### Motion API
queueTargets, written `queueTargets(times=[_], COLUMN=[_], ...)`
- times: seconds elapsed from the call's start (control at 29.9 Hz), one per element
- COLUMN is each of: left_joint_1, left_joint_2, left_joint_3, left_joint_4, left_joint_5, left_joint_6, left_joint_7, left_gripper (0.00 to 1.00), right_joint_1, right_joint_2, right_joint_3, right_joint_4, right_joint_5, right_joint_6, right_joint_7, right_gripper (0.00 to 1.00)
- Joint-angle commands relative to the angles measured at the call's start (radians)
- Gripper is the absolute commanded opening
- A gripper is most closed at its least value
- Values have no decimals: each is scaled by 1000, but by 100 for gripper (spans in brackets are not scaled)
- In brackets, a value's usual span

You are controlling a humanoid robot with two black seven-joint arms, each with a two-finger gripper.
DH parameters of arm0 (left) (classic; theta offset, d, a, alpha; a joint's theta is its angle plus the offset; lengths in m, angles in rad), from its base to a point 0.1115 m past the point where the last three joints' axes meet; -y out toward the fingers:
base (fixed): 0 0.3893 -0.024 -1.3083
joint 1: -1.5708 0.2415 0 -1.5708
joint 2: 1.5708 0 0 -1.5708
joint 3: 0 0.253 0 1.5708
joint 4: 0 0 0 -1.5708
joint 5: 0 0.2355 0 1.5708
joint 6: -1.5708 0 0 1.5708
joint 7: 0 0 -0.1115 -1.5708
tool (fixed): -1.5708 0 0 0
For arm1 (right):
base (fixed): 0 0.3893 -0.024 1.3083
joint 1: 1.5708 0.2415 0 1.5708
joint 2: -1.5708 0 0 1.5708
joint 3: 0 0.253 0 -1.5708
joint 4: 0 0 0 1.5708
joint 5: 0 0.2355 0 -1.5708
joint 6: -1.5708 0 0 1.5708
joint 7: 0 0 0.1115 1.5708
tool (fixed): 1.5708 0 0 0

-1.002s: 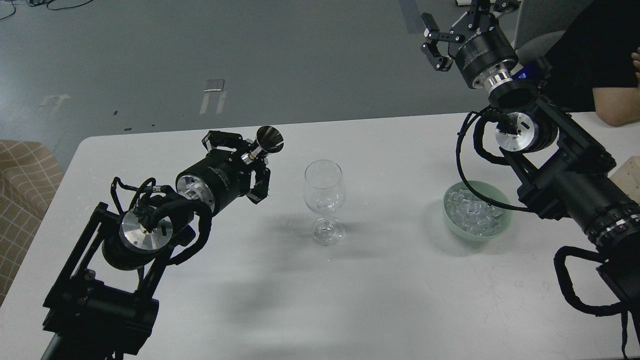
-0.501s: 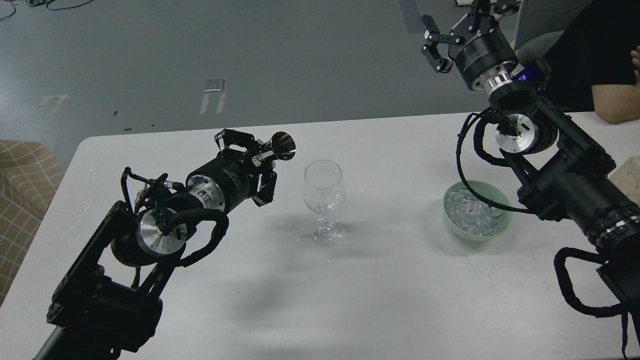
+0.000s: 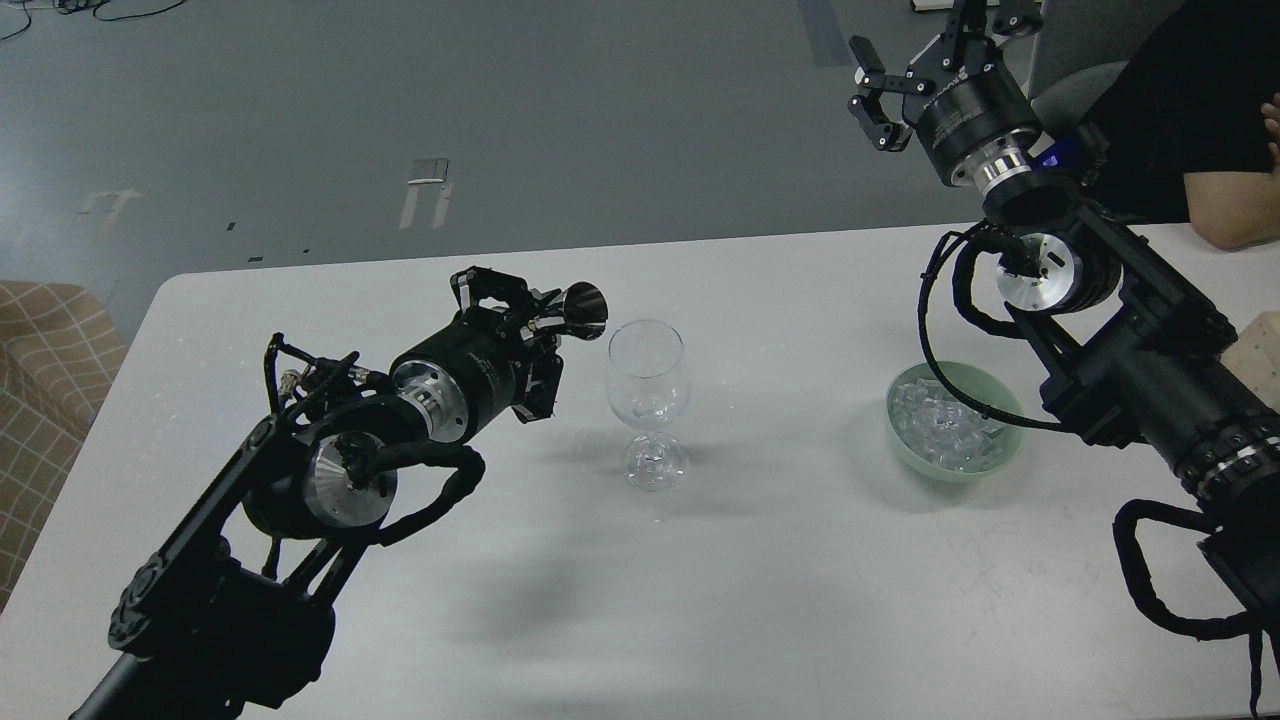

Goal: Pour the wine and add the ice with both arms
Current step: 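Carry the jigger with the left gripper over the wine glass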

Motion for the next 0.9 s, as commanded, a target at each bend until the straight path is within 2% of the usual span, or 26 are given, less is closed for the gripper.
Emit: queueTargets(times=[0.0, 0.87], left_joint_1=[0, -46], left_joint_2=[7, -3], left_joint_3=[5, 7], left_joint_4=[2, 0], left_joint_5=[17, 95], left_joint_6=[0, 1], left_joint_7=[0, 0], left_gripper=[0, 0], right_joint_1=[-1, -7], right_joint_2=[2, 2], right_joint_3=[1, 0], right_joint_4=[-1, 1], right_joint_5=[1, 1], right_joint_6=[1, 1], right_joint_7=[0, 0], right_gripper=[100, 100])
